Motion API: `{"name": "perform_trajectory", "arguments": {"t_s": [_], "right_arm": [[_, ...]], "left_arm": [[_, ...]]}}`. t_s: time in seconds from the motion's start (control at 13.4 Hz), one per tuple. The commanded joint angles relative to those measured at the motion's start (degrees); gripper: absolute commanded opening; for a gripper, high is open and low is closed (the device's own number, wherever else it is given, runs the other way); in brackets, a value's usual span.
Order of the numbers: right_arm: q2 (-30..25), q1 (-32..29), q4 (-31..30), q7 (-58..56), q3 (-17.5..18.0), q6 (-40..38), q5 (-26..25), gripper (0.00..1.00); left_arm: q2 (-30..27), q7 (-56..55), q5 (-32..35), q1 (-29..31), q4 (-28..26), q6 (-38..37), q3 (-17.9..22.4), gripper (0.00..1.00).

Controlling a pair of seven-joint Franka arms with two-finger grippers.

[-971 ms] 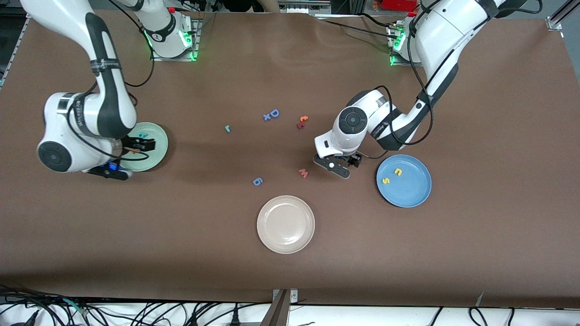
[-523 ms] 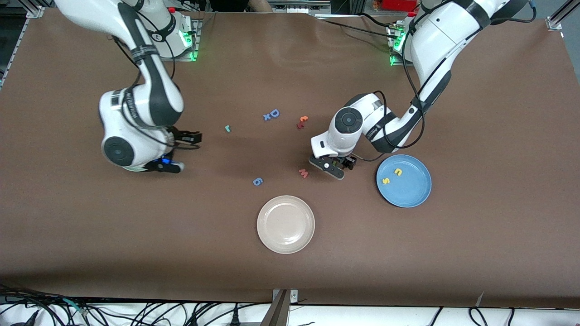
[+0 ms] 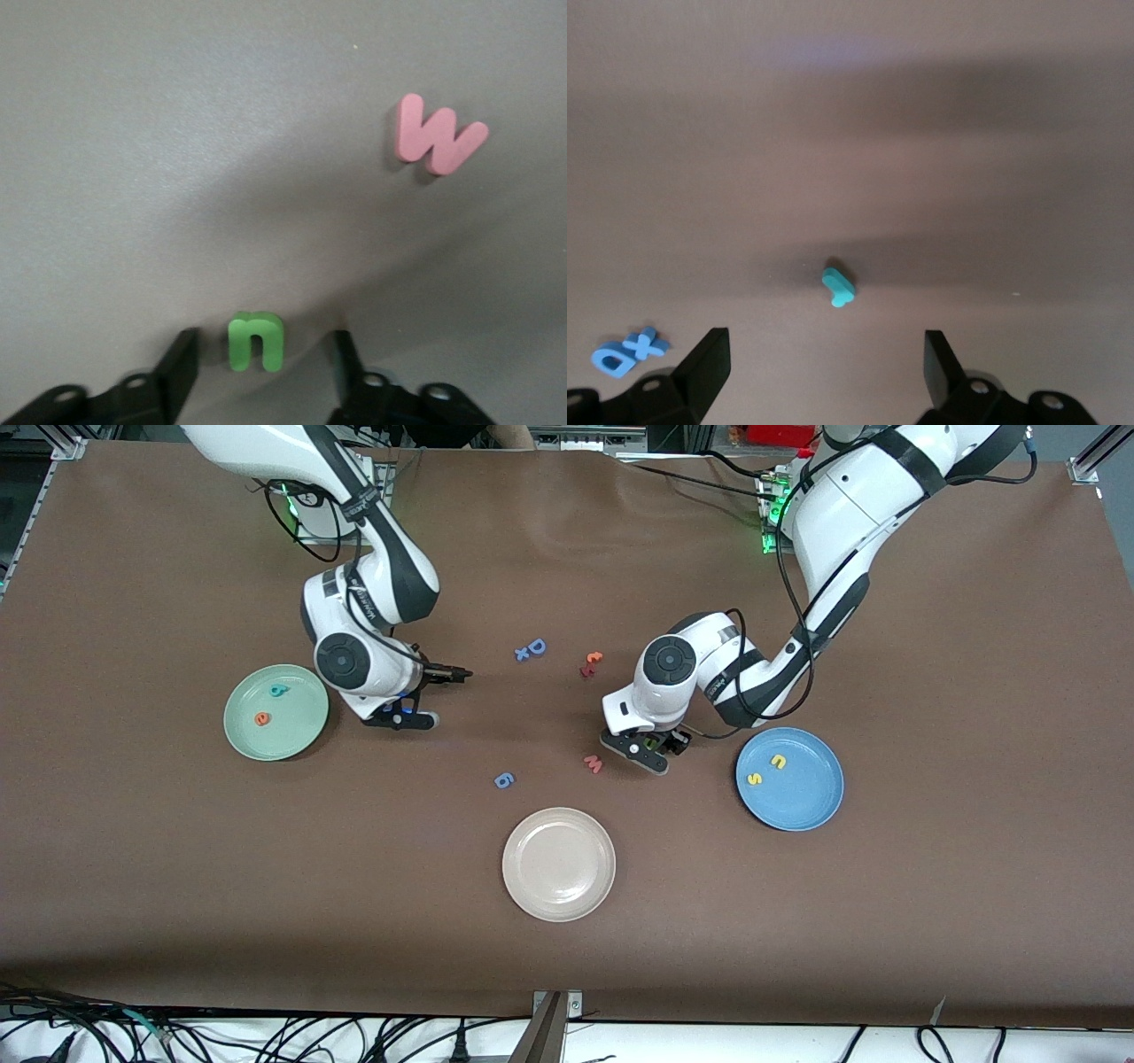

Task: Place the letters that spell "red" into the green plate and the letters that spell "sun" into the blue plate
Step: 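Grasp the small cyan piece with the right gripper while the left gripper grasps green n, then carry the green n to the blue plate with the left gripper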

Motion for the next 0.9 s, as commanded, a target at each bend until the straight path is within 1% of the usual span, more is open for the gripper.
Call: {"name": "perform_trajectory", "arguments": {"t_s": [0.0, 0.07, 0.15, 0.22, 0.3, 0.45, 0.6, 0.75, 0.82], "right_arm": [[-0.95, -0.25, -4.94, 0.25, 0.79, 5.82, 0.46, 0.96], [-0.51, -0.25, -6.52, -0.10, 0.97, 8.63, 0.37, 0.91], [-0.07, -0.25, -7.32, -0.45, 0.97, 9.79, 0.37, 0.83], [0.29, -0.25, -7.33, -0.46, 0.97, 9.89, 0.46, 0.76], [0.38, -0.25, -7.41, -0.37, 1.06, 9.98, 0.46, 0.71], [0.64, -0.25, -7.33, -0.11, 1.41, 10.15, 0.46, 0.70], [1.95, -0.25, -7.50, 0.42, 2.46, 12.78, 0.54, 0.70], [2.40, -0.25, -7.50, 0.33, 2.64, 13.32, 0.46, 0.63], [2.31, -0.25, -7.50, 0.33, 2.64, 13.23, 0.54, 0.58]], "left_arm": [[-0.47, -1.53, 1.83, 0.22, 0.38, -0.03, 0.11, 0.06], [-0.73, -1.36, 1.83, 0.83, 0.38, -0.29, 0.11, 0.04], [-1.43, -0.84, 1.75, 1.45, 0.38, -0.38, 0.11, 0.04], [-1.87, -0.83, 1.57, 2.50, 0.38, -0.65, -0.07, 0.03], [-2.92, -0.74, 1.22, 3.55, 0.29, -1.08, -0.24, 0.03], [-4.16, 1.52, 0.69, 5.40, 0.64, -3.98, -0.94, 0.01], [-4.86, 5.30, -1.32, 9.43, 0.65, -5.21, -3.04, 0.01], [-5.12, 7.77, -1.42, 12.17, 2.92, -9.76, -5.15, 0.01], [-5.21, 8.13, -1.42, 12.61, 4.32, -12.57, -5.95, 0.01]]}}
